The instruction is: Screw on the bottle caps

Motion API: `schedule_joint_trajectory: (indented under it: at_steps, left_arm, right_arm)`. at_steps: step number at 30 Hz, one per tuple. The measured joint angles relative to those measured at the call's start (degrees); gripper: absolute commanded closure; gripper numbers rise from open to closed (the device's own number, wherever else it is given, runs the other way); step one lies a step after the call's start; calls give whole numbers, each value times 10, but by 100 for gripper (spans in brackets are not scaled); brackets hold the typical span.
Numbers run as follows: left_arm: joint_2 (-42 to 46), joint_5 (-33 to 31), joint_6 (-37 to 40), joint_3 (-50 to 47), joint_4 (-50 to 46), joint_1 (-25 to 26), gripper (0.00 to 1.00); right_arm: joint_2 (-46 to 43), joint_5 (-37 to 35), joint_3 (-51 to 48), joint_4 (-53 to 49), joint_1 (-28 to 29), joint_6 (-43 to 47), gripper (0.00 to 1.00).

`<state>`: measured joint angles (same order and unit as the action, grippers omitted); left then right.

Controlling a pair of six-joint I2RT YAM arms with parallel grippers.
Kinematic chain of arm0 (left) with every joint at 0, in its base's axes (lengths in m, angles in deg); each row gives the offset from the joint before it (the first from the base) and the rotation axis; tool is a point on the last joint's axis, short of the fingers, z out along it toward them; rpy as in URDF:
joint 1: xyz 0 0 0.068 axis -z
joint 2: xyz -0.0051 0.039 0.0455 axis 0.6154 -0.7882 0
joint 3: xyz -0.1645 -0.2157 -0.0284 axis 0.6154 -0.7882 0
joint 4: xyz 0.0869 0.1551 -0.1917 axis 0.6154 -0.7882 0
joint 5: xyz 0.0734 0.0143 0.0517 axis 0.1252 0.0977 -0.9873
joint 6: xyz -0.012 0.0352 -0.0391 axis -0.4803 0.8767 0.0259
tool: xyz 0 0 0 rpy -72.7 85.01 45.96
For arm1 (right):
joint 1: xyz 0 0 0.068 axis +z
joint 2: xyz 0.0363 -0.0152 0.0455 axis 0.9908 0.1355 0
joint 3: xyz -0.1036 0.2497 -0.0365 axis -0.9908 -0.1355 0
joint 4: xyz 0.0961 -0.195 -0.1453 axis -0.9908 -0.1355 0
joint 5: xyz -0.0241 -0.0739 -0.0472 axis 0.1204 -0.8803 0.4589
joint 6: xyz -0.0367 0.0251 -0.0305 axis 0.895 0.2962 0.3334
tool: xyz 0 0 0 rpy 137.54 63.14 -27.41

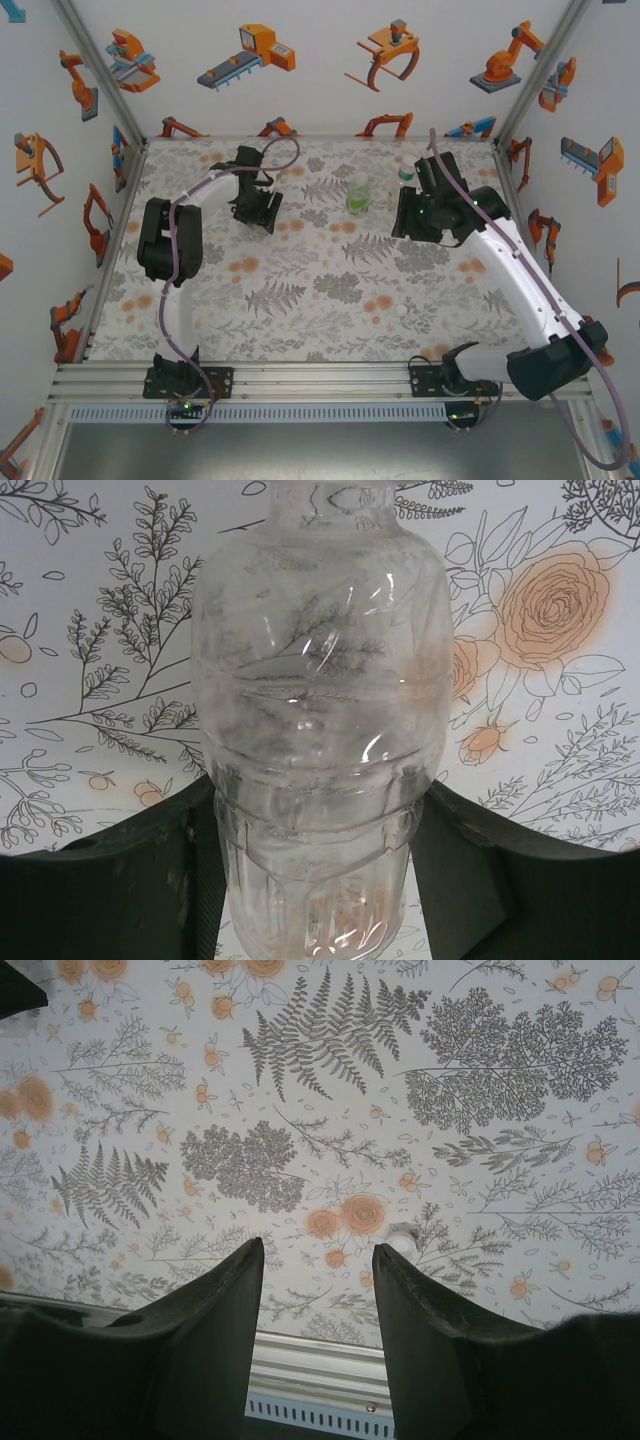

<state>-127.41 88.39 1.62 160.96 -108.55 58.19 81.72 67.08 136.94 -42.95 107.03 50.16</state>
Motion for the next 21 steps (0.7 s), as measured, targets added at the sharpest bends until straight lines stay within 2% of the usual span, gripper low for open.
schedule_joint_trajectory:
  at_steps: [9, 14, 21]
  left_arm:
    - [90, 30, 5, -125, 62, 0, 53]
    - [200, 72, 9, -193, 112, -1, 56]
    - [342, 123, 8, -221, 182, -3, 67]
  right_arm:
    - [0, -2, 1, 0, 0, 7, 54]
    - [0, -5, 5, -1, 0, 10, 54]
    - [0, -21, 5, -10, 0, 12, 54]
